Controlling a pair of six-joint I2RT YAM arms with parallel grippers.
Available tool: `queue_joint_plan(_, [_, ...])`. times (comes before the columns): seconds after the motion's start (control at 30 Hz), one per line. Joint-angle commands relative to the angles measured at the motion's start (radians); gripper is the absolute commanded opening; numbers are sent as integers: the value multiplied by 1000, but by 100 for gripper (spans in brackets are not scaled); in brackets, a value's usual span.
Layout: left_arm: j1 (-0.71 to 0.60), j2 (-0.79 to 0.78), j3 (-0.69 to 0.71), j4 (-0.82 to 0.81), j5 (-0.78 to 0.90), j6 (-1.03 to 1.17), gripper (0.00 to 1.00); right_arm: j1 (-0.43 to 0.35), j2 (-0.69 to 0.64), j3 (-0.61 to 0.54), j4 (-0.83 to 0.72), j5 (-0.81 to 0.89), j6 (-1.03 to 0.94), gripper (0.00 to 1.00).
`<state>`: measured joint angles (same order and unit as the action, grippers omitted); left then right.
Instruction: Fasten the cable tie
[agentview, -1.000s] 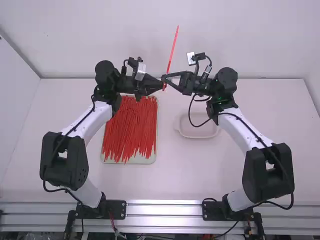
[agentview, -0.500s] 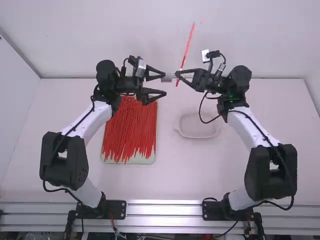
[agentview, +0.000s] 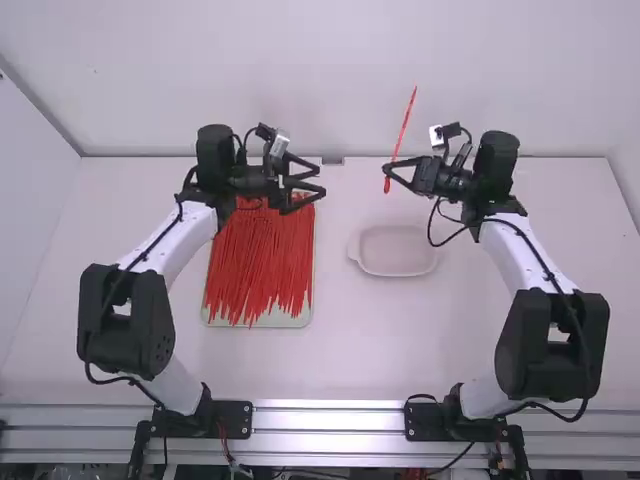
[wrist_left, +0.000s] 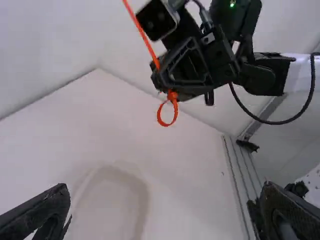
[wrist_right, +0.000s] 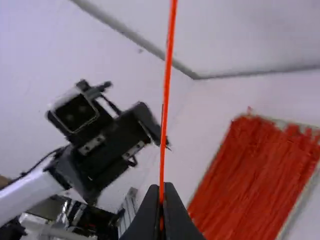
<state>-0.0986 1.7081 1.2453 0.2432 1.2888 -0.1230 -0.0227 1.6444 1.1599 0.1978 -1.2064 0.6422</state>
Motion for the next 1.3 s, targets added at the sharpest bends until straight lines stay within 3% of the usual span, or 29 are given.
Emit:
queue_joint_plan(0.0, [24, 1, 18, -39, -1, 84, 99, -1, -10, 18, -111, 58, -247, 0])
queue_joint_plan(0.23, [32, 1, 18, -137, -10, 184, 99, 25, -10, 17, -412, 257, -435, 0])
queue_joint_plan(0.37, [42, 1, 18, -195, -124, 183, 99, 77, -10, 13, -536, 468, -480, 0])
queue_joint_plan(0.6, [46, 1, 18, -233, -180, 183, 99, 164, -10, -72, -483, 753, -434, 0])
queue_joint_plan(0.9, [52, 1, 18, -240, -182, 183, 99, 206, 43, -227, -248, 866, -383, 0])
queue_joint_plan(1.27, [59, 1, 18, -240, -180, 180, 99, 204, 231, -199, -182, 821, -377, 0])
